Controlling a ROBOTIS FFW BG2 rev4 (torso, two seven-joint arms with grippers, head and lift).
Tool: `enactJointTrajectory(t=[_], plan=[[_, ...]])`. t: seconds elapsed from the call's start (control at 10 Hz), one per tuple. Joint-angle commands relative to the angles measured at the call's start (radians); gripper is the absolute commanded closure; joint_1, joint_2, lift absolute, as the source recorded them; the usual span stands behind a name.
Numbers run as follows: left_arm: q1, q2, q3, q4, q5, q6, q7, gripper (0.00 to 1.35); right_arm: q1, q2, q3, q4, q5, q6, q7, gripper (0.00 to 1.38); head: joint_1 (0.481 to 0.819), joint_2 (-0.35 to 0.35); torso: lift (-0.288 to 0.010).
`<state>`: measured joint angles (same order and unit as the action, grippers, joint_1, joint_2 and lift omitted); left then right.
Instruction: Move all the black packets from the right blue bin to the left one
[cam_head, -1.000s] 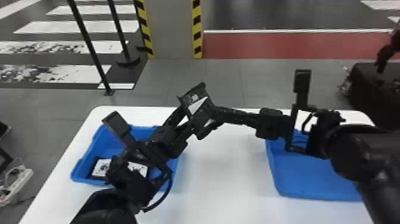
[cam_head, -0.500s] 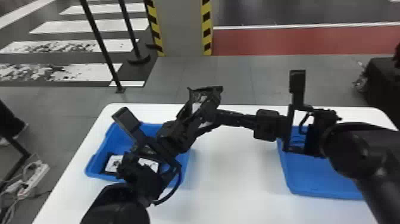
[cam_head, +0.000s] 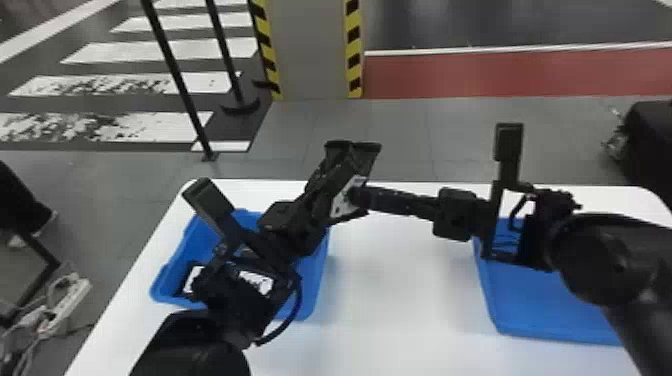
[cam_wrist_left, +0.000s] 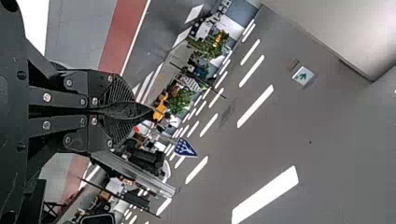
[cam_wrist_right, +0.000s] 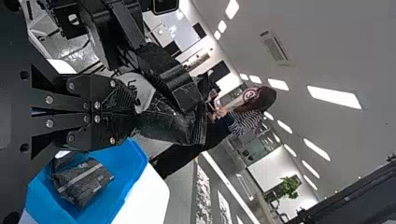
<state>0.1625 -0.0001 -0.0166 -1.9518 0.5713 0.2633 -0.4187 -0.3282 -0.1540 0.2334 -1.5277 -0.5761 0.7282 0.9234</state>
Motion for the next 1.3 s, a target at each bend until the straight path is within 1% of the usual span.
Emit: enactJointTrajectory(t=[0.0, 0.1, 0.2, 0.3, 0.4, 0.5, 0.6, 0.7, 0.8, 0.9, 1.0, 1.1, 1.2], plan=[[-0.001, -0.003, 0.000, -0.001, 0.002, -0.015, 0.000, 1.22, -0.003, 0.002, -0.002, 0.019, -0.019, -0.016, -0.002, 1.15, 0.662, 0.145, -0.110], [0.002, -0.003, 0.004, -0.001, 0.001, -0.028, 0.000, 1.22, -0.001, 0.002, -0.002, 0.019, -0.024, -0.061, 0.000, 0.99, 0.661, 0.146, -0.110], [0.009, -0.003, 0.018, -0.001, -0.010, -0.074, 0.015, 1.22, 0.009, 0.002, -0.011, -0.010, -0.007, -0.083, -0.002, 0.53, 0.655, 0.147, -0.110], [0.029, -0.003, 0.044, -0.001, -0.064, -0.136, 0.063, 1.22, 0.046, 0.004, -0.068, -0.091, 0.078, -0.083, -0.008, 0.15, 0.644, 0.155, -0.110], [0.034, -0.003, 0.075, 0.002, -0.149, -0.160, 0.112, 1.22, 0.120, 0.004, -0.106, -0.179, 0.078, -0.083, -0.044, 0.09, 0.637, 0.162, -0.110], [0.041, -0.003, 0.090, 0.044, -0.248, -0.285, 0.186, 1.22, 0.198, 0.007, -0.146, -0.250, 0.076, -0.083, -0.077, 0.10, 0.632, 0.175, -0.110], [0.058, -0.003, 0.104, 0.117, -0.349, -0.433, 0.285, 1.22, 0.232, 0.005, -0.164, -0.255, 0.074, -0.070, -0.086, 0.10, 0.634, 0.193, -0.110], [0.066, -0.003, 0.145, 0.186, -0.418, -0.450, 0.302, 1.22, 0.245, -0.004, -0.167, -0.258, 0.076, -0.063, -0.086, 0.10, 0.648, 0.227, -0.110], [0.063, -0.003, 0.150, 0.252, -0.426, -0.450, 0.302, 1.22, 0.257, -0.015, -0.167, -0.275, 0.081, -0.058, -0.094, 0.10, 0.675, 0.253, -0.110], [0.056, -0.003, 0.150, 0.301, -0.427, -0.467, 0.304, 1.22, 0.269, -0.021, -0.167, -0.285, 0.082, -0.058, -0.107, 0.10, 0.695, 0.264, -0.110], [0.041, -0.003, 0.150, 0.353, -0.419, -0.528, 0.308, 1.16, 0.274, -0.025, -0.169, -0.287, 0.082, -0.058, -0.107, 0.10, 0.695, 0.265, -0.110], [0.034, -0.003, 0.150, 0.377, -0.403, -0.600, 0.320, 0.78, 0.277, -0.027, -0.171, -0.287, 0.085, -0.058, -0.107, 0.10, 0.695, 0.265, -0.110], [0.031, -0.003, 0.150, 0.382, -0.387, -0.644, 0.322, 0.47, 0.279, -0.029, -0.178, -0.292, 0.099, -0.073, -0.112, 0.10, 0.695, 0.270, -0.110]])
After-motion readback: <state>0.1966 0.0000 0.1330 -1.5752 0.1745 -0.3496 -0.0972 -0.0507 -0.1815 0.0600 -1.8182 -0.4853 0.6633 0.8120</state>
